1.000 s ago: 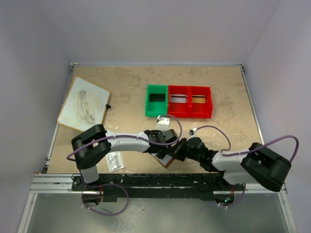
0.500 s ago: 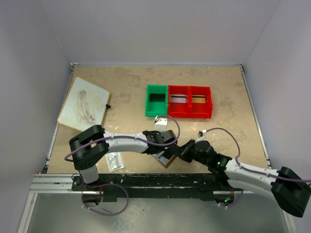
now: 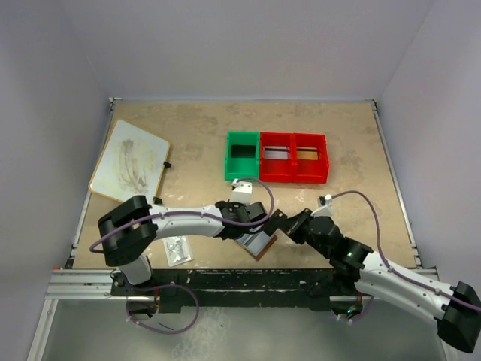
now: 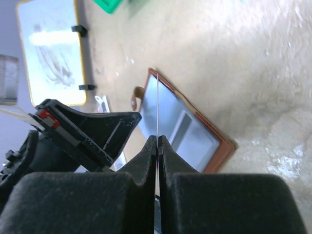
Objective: Take the credit cards out of the card holder
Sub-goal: Remove the credit card from the card holder.
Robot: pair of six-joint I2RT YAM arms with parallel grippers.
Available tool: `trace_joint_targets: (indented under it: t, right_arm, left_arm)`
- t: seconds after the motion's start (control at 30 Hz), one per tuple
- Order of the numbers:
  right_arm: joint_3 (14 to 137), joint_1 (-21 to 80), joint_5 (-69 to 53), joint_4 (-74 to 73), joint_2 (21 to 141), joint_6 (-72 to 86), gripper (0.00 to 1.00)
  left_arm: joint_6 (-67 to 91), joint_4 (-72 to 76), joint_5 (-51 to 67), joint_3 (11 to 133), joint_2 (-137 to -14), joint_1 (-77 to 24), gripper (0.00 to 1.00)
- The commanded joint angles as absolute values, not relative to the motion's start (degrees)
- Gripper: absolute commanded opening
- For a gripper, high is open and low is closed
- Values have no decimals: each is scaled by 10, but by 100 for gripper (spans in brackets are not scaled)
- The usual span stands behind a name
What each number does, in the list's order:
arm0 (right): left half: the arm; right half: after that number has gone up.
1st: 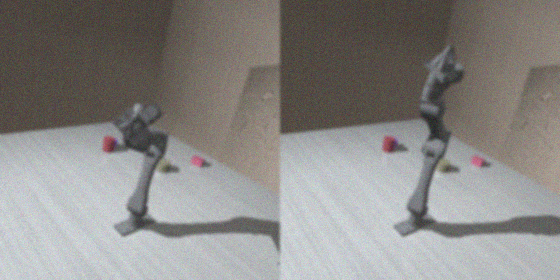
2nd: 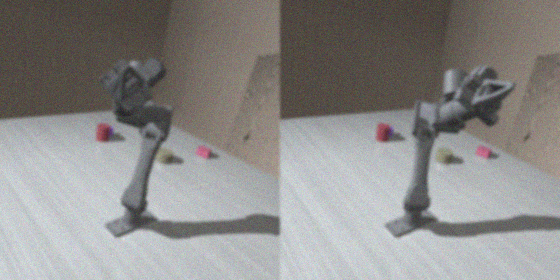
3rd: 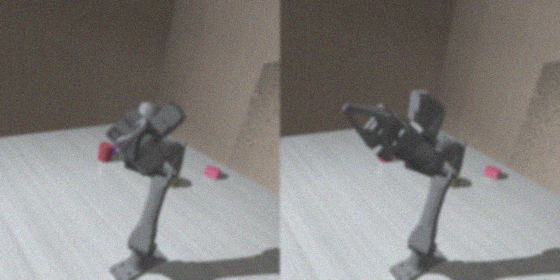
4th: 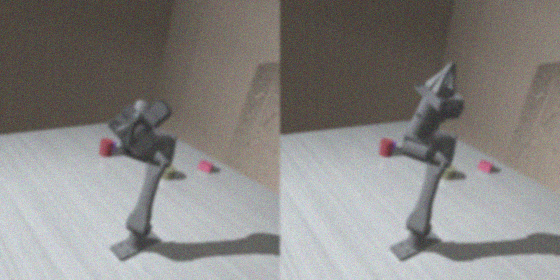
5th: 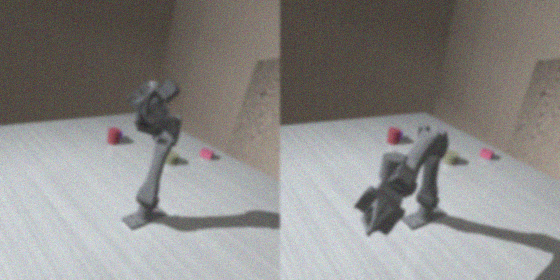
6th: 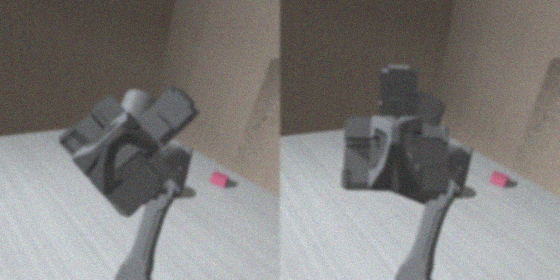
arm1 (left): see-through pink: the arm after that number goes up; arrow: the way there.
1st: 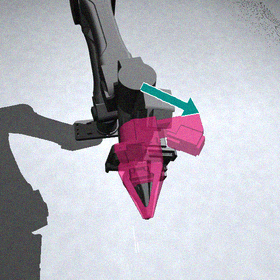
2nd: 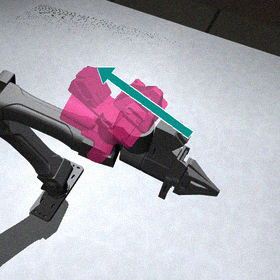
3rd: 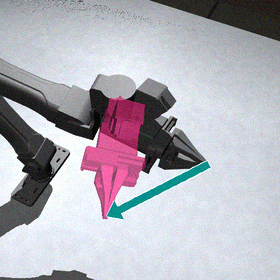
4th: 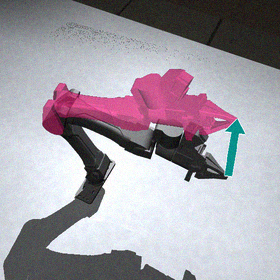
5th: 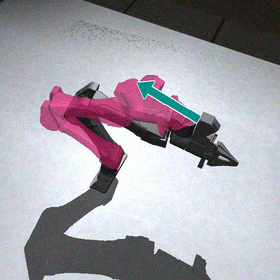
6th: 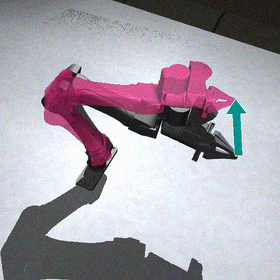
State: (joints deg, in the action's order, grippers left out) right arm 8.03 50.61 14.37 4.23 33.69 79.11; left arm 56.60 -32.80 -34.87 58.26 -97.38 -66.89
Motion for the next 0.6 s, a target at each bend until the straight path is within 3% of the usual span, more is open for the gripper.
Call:
trace_joint_targets:
  t: [0.0,0.33,0.57]
  right_arm:
    - [127,505,221,-1,309,719,0]
    - [173,505,230,81,324,528,0]
    - [178,505,175,160,381,457,0]
  left_arm:
    - [580,-358,-394,594,-931,-671,13]
    - [538,-372,-397,557,-845,-637,26]
    - [497,-382,-372,519,-775,-566,28]
